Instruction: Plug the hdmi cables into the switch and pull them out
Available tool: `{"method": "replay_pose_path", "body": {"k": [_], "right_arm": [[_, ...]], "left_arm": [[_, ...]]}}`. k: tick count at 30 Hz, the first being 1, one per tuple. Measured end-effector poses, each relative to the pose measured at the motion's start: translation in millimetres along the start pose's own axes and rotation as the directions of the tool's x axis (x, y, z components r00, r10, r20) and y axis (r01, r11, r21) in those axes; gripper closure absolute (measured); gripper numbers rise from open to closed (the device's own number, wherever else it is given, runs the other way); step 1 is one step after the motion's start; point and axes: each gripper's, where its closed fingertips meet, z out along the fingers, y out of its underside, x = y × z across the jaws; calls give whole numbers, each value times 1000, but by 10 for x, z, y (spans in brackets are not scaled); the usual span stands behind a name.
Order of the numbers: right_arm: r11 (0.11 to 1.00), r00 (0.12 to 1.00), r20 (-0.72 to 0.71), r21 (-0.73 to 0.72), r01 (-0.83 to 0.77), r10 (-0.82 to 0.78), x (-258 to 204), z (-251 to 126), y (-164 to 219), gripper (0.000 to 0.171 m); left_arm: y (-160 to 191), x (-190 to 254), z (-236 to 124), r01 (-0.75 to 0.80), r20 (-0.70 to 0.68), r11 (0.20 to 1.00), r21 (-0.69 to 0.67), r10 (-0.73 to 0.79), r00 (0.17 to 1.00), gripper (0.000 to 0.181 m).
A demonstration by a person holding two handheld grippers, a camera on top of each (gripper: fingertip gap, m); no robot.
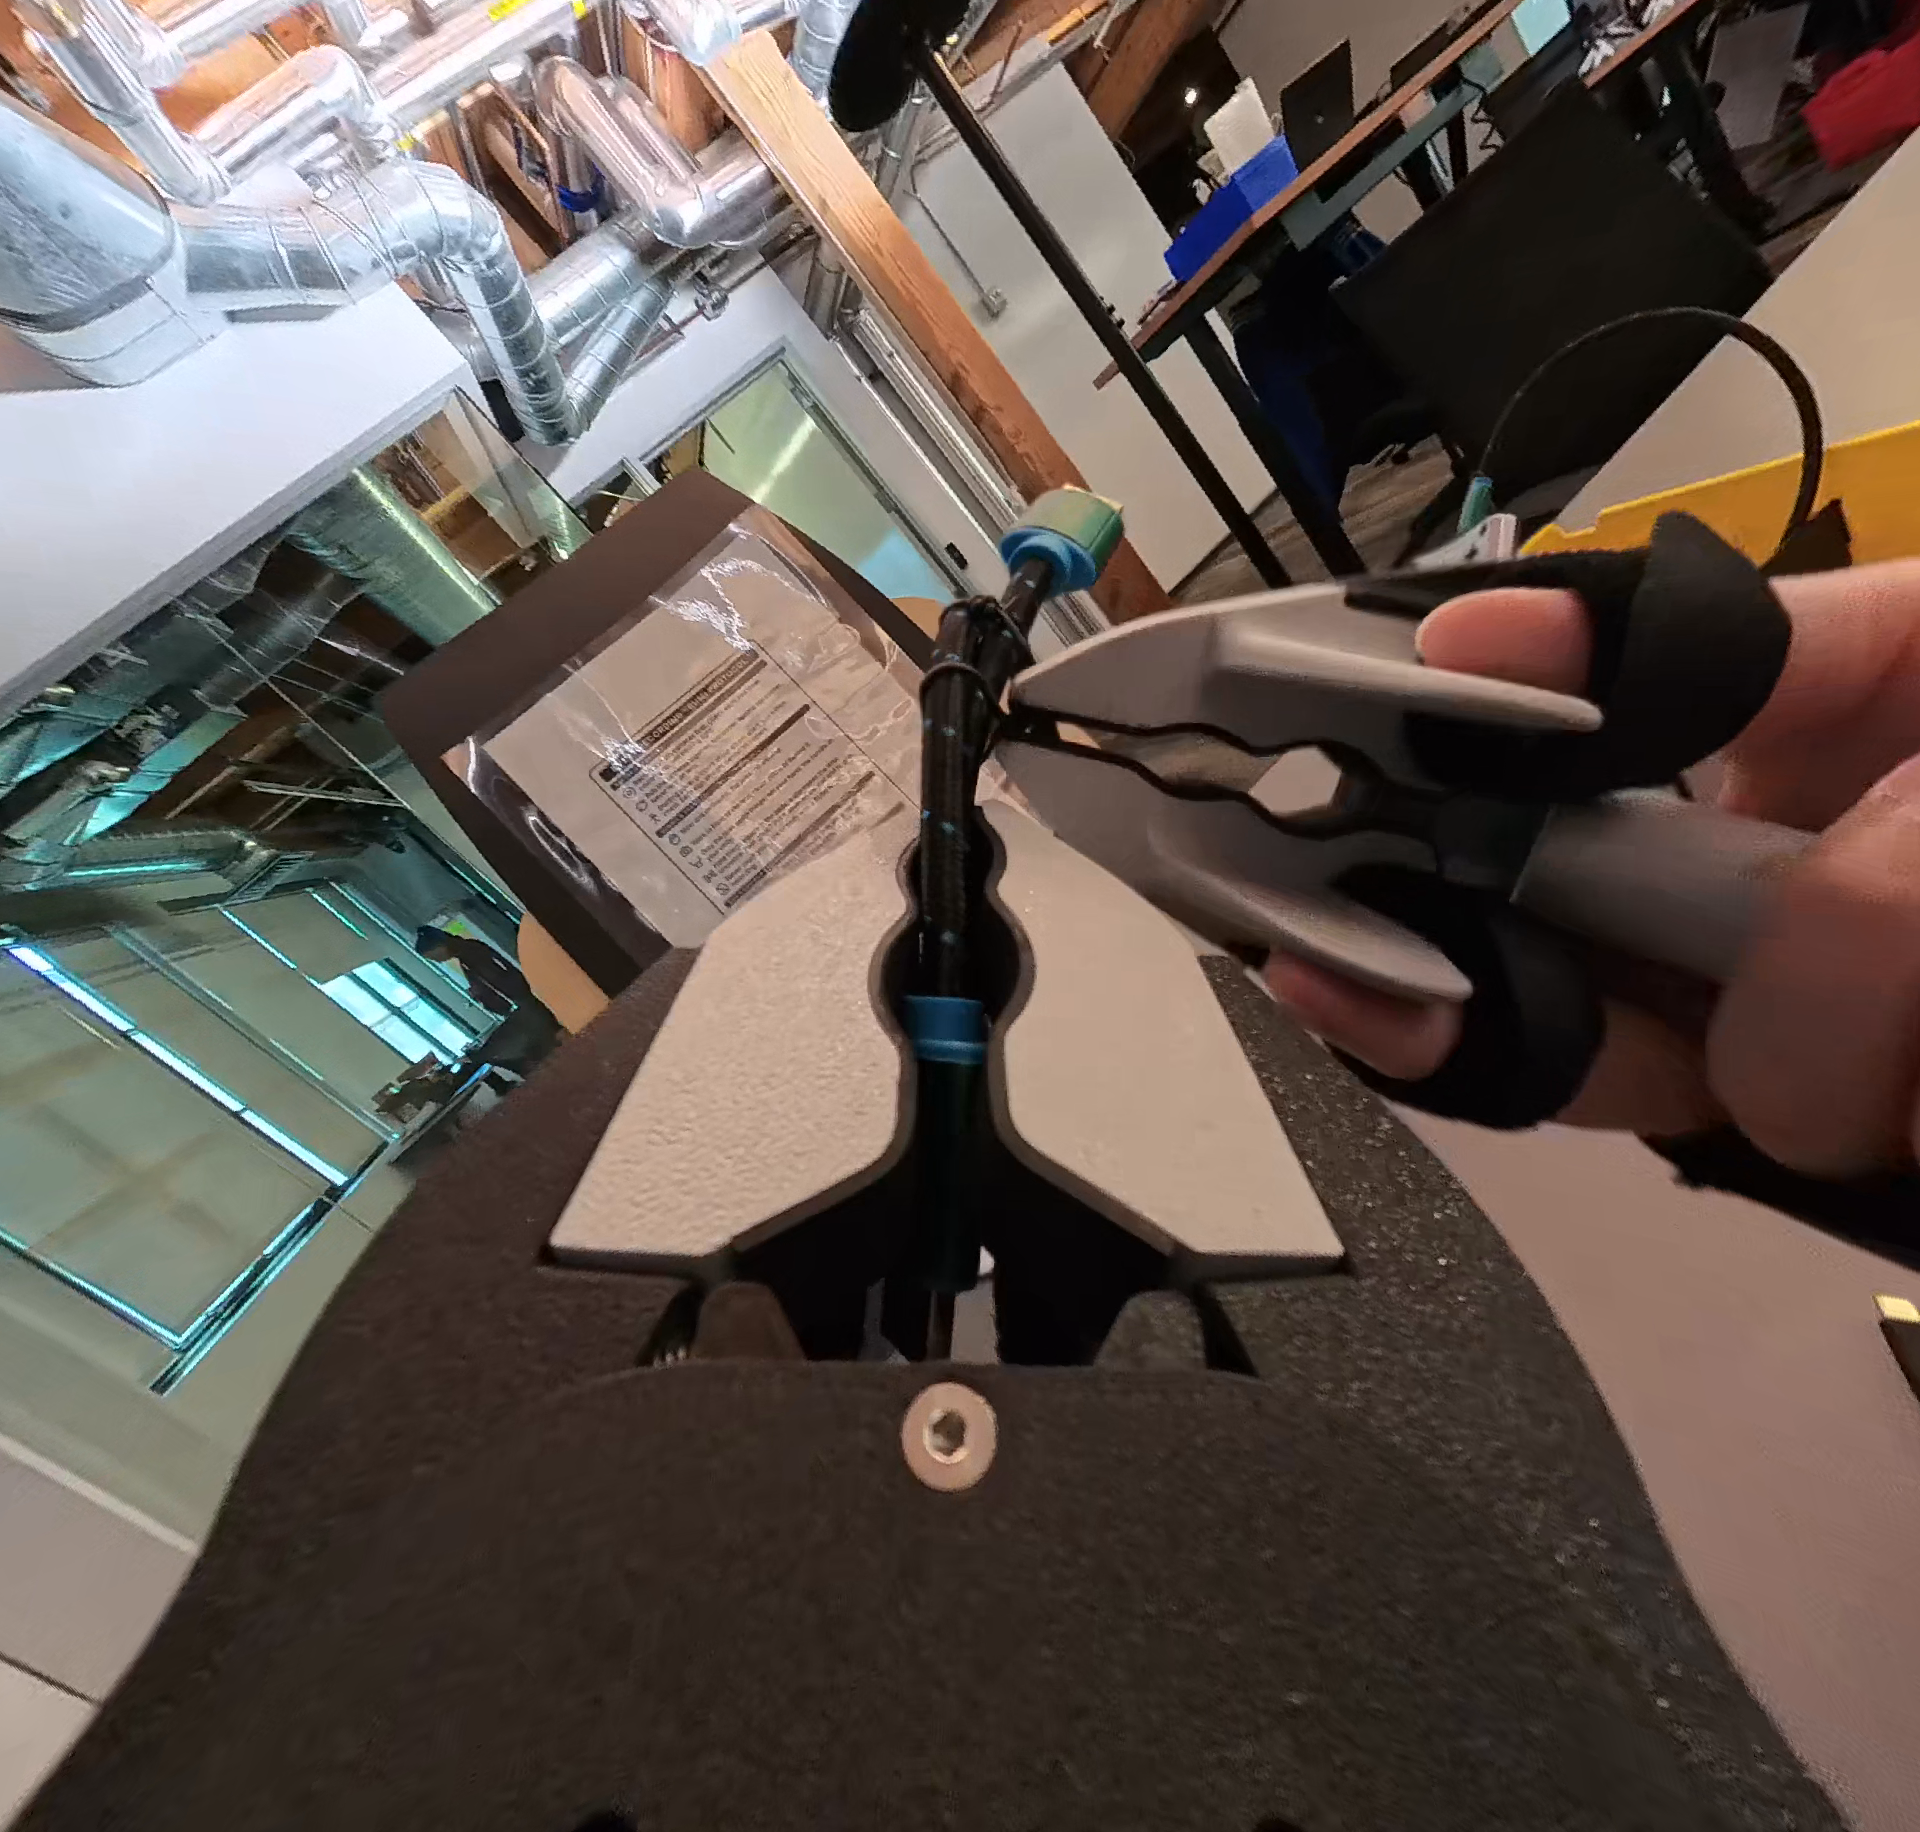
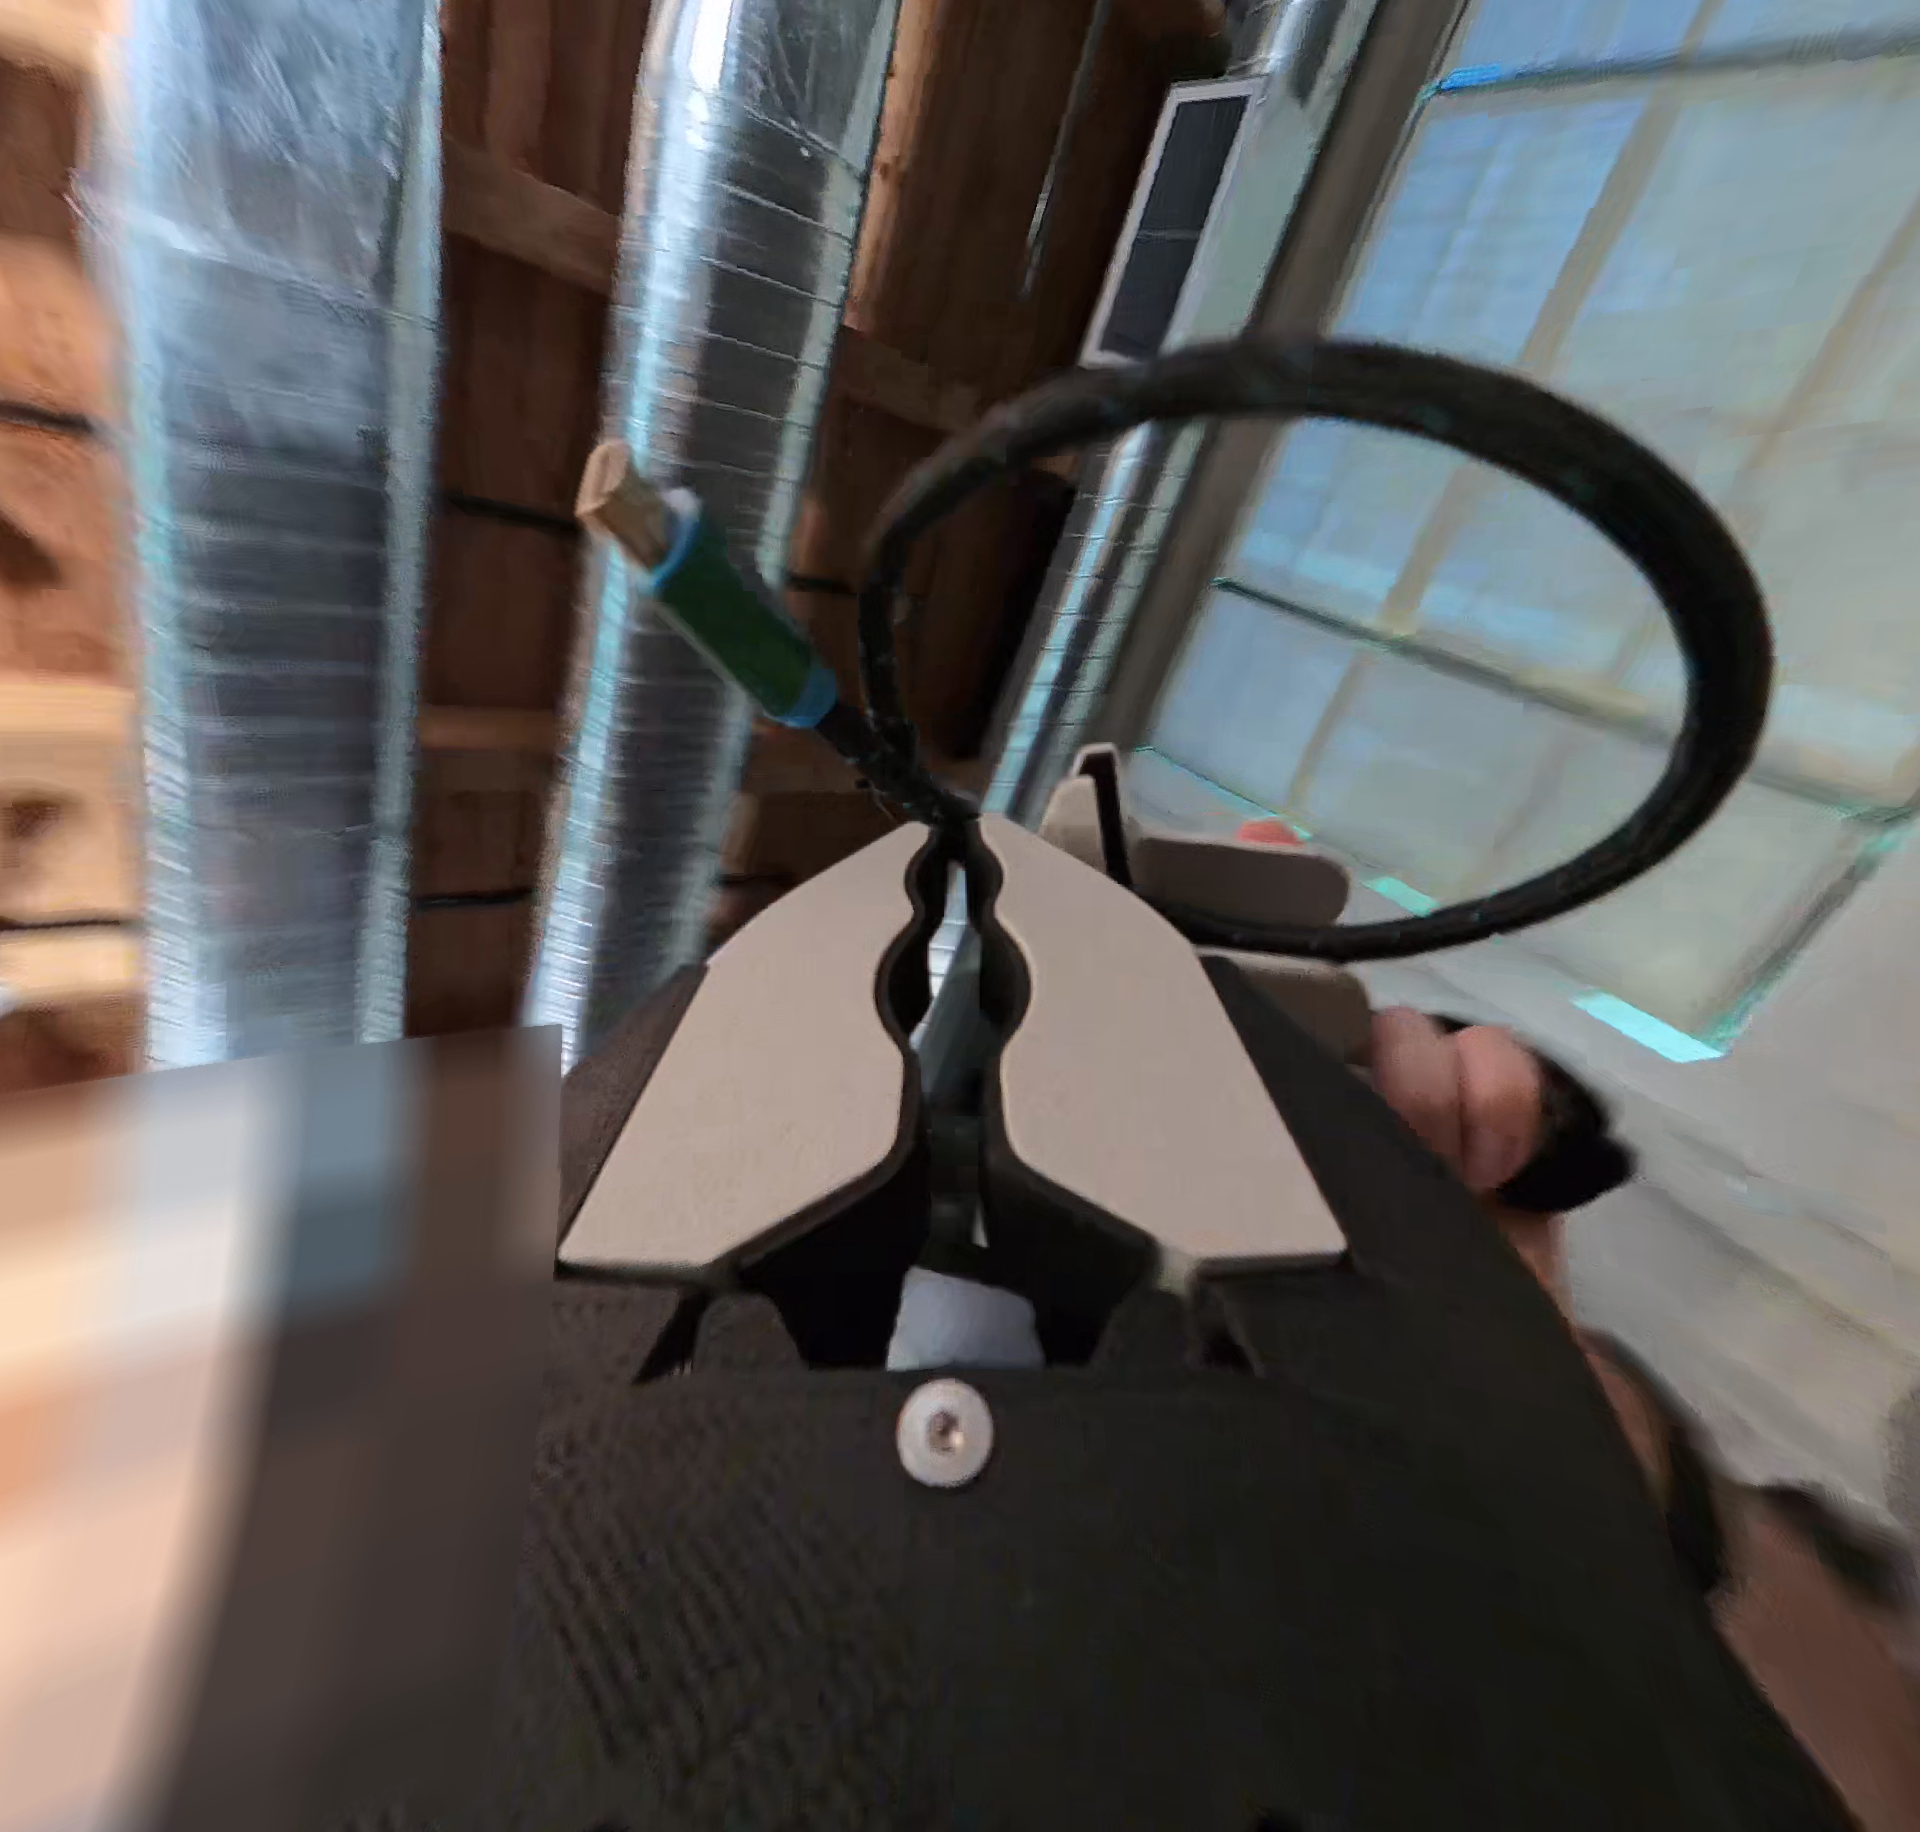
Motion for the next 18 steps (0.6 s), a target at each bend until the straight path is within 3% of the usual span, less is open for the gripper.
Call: {"method": "replay_pose_path", "body": {"k": [3, 5, 7, 9, 11, 13, 16, 18], "right_arm": [[917, 910, -118, -88, 389, -398, 10, -22, -43, 167], [736, 714, -178, -195, 649, -677, 45, -50, -69, 166], [371, 315, -213, -322, 871, -925, 94, -119, -128, 168], [-7, -74, -176, -355, 935, -982, 3, -153, -111, 167], [-346, -407, -87, -383, 856, -909, -74, -119, -1, 163], [-595, -638, 37, -408, 693, -769, -93, -65, 115, 150], [-840, -850, 234, -414, 352, -472, -22, -59, 139, 142], [-911, -910, 333, -399, 102, -247, 23, -99, 69, 144]], "left_arm": [[47, 30, 16, 44, -47, 998, -34, -46, 998, 177], [70, 10, 10, 90, -66, 994, -56, -93, 993, 177], [69, -36, -11, 147, -83, 987, -68, -153, 985, 177], [80, -69, -35, 191, -103, 977, -93, -200, 974, 177], [91, -92, -56, 222, -122, 968, -114, -235, 964, 177], [132, -67, -74, 238, -159, 958, -162, -264, 951, 177], [162, 29, -109, 267, -235, 937, -225, -318, 918, 177], [173, 84, -135, 273, -270, 927, -256, -340, 901, 177]]}}
